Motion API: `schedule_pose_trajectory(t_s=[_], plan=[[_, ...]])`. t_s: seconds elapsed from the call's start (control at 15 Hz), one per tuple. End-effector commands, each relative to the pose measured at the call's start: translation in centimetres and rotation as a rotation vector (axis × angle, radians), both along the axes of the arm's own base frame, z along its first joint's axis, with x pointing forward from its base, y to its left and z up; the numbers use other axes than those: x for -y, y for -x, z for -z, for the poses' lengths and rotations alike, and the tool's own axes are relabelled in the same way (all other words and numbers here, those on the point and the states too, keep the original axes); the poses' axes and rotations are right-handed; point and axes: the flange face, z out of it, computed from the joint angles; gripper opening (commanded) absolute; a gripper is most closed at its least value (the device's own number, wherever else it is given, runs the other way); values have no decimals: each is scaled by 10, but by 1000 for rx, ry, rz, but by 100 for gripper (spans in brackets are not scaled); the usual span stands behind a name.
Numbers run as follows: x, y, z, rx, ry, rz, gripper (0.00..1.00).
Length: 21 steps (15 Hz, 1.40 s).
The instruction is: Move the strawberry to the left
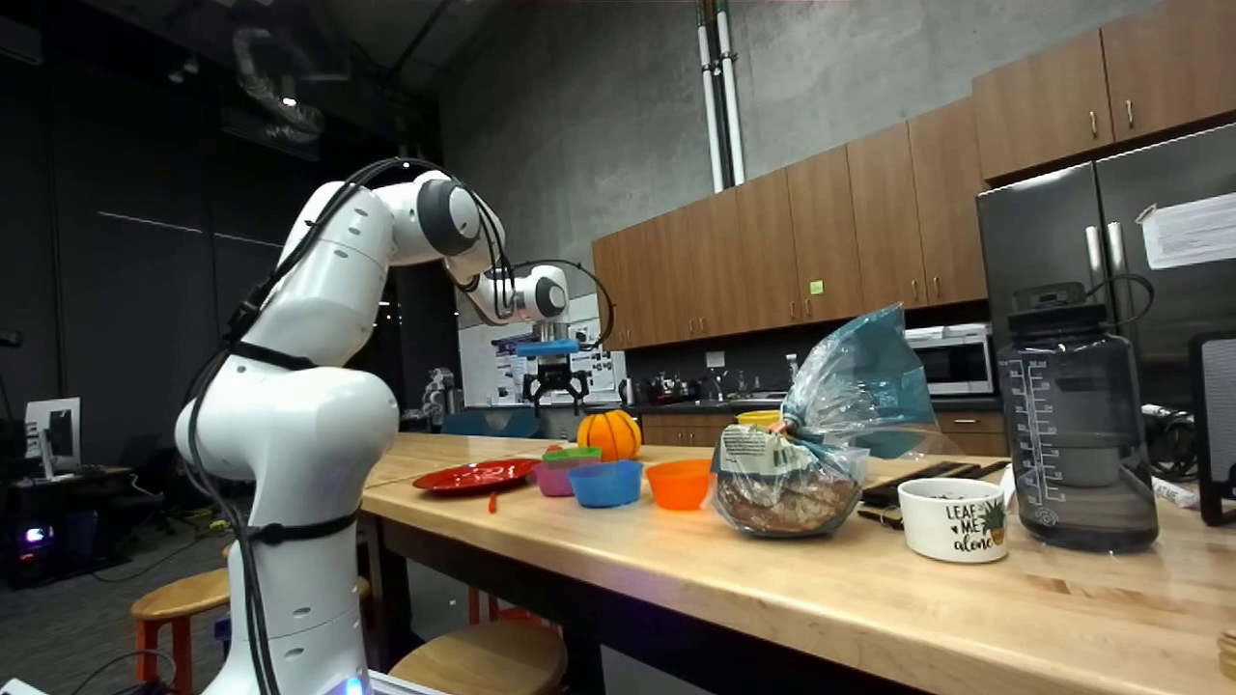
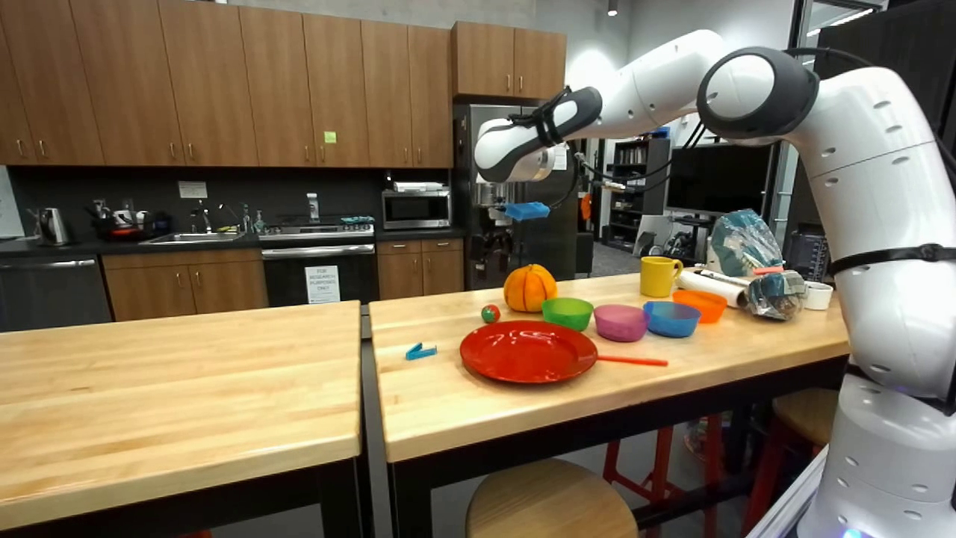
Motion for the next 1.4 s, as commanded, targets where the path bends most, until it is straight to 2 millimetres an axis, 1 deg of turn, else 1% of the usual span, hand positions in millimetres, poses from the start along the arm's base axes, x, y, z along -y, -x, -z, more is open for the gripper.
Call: schedule_pose_trajectory(t_s=[0.0,0.27,0.47,0.67,1.07,1.33], plan=[[18,25,-28,0,-13,27,100],[41,51,-43,-11,23,62,100],[59,72,-50,-13,16,104,100],[78,97,-54,-17,21,155,100],[109,142,-49,-43,22,261,100],[131,163,-39,-76,19,357,100]])
